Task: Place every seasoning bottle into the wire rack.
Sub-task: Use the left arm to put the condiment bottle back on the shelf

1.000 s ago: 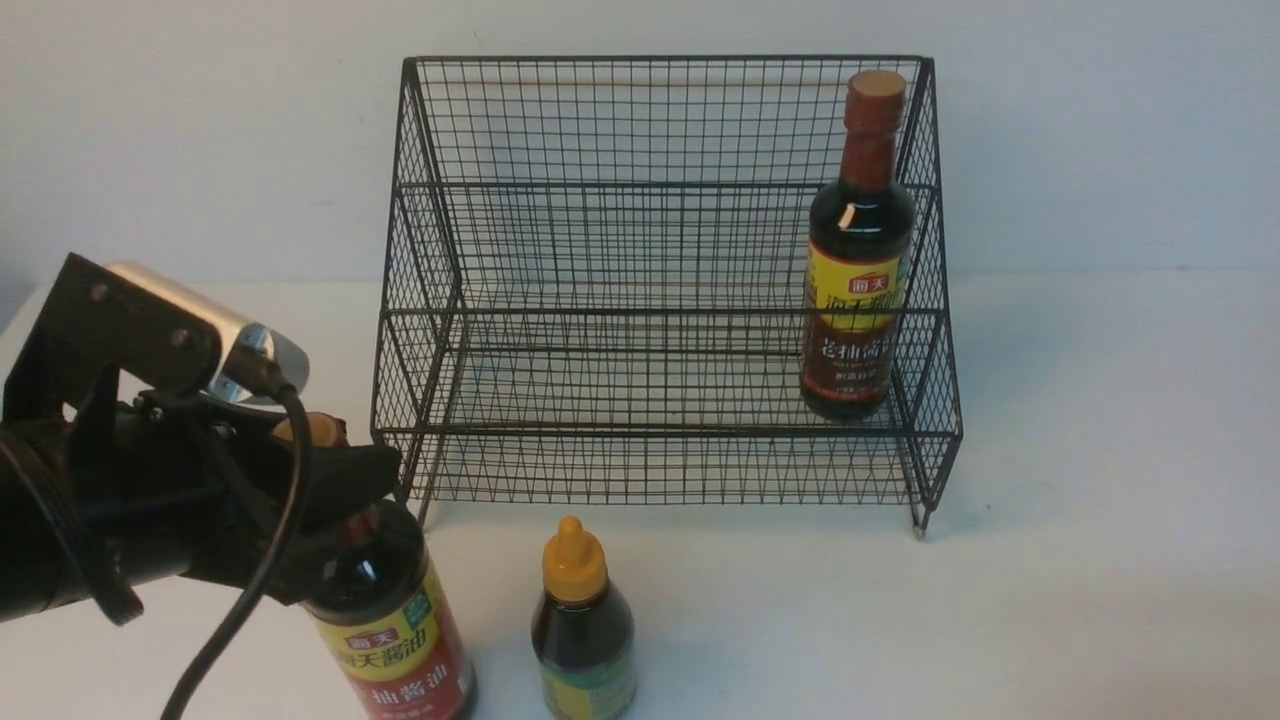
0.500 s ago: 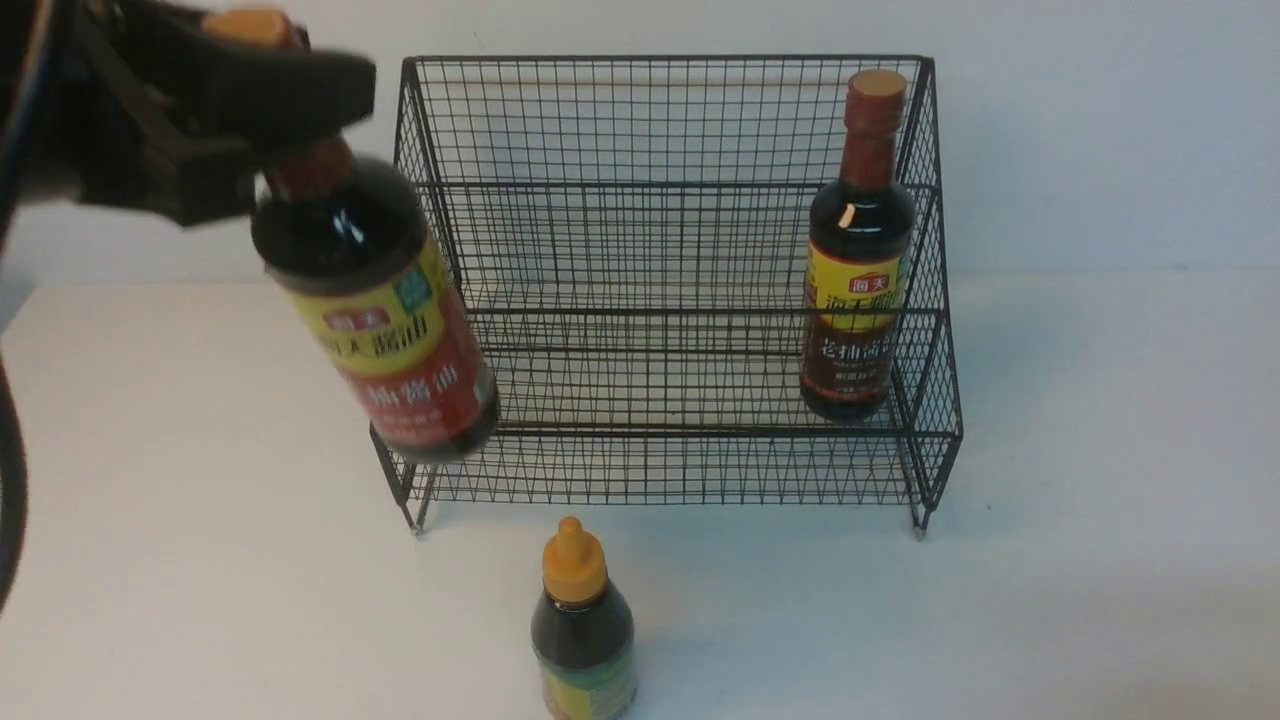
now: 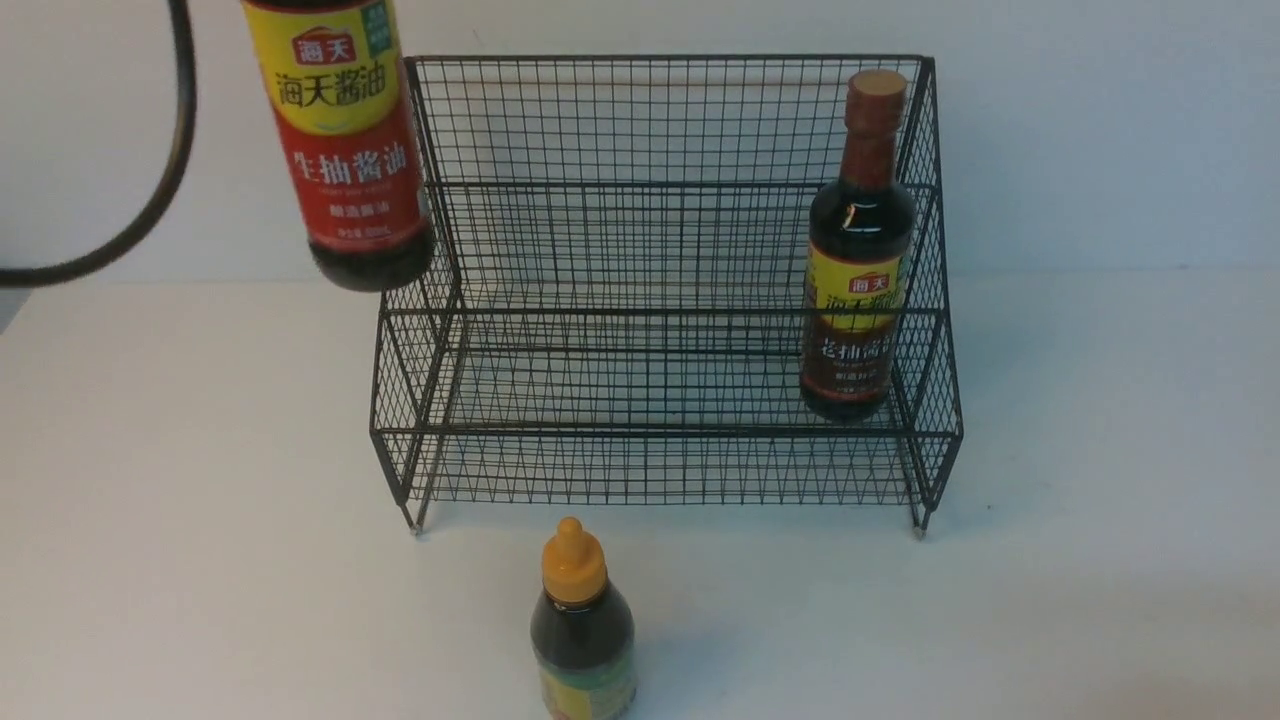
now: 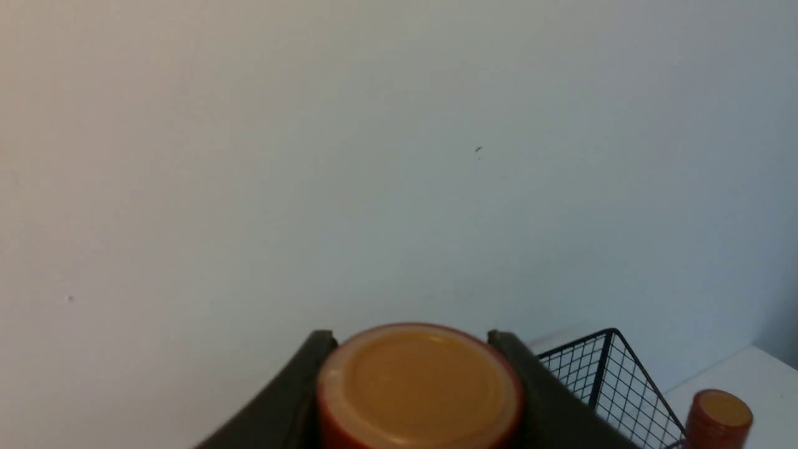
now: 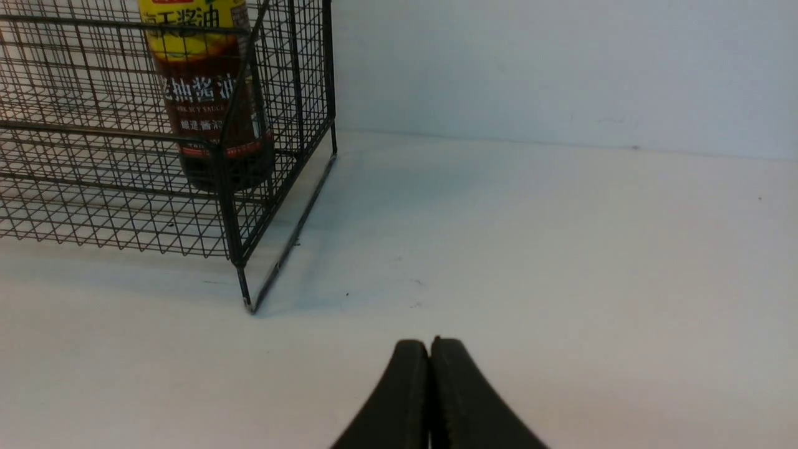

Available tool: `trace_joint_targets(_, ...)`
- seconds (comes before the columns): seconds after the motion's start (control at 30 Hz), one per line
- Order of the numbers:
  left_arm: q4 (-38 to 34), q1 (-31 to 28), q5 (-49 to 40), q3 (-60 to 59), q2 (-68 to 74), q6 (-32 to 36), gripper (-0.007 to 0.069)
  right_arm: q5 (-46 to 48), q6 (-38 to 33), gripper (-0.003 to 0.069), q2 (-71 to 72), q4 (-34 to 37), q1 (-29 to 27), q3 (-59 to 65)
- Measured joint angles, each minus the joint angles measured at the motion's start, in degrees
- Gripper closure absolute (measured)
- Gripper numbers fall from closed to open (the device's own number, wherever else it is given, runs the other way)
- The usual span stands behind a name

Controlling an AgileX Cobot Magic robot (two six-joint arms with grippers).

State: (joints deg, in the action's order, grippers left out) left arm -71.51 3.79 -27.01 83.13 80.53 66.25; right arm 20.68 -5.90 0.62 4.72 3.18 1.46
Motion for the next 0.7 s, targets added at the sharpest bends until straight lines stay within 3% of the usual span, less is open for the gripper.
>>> trace_joint_targets(0.13, -8.5, 0.0, 1.5, 1.0, 5.2, 6.1, 0.0356, 0.0, 0.0, 0.0673, 0.0, 0.0, 0.0, 0.0)
trace_joint_targets(0.2, -15.9, 0.0, 3.3, 1.0, 8.2, 13.6, 0.0356, 0.0, 0.0, 0.0673, 0.0, 0.0, 0.0, 0.0)
trace_joint_targets(0.3, -20.8, 0.0, 4.6, 1.0, 10.3, 20.1, 0.0356, 0.0, 0.0, 0.0673, 0.0, 0.0, 0.0, 0.0)
trace_joint_targets(0.43, -23.5, 0.0, 4.3, 1.0, 12.2, 25.2, 0.0356, 0.0, 0.0, 0.0673, 0.0, 0.0, 0.0, 0.0)
trace_joint_targets(0.7, -23.5, 0.0, 1.1, 0.7, 13.5, 26.9, 0.0356, 0.0, 0.0, 0.0673, 0.0, 0.0, 0.0, 0.0)
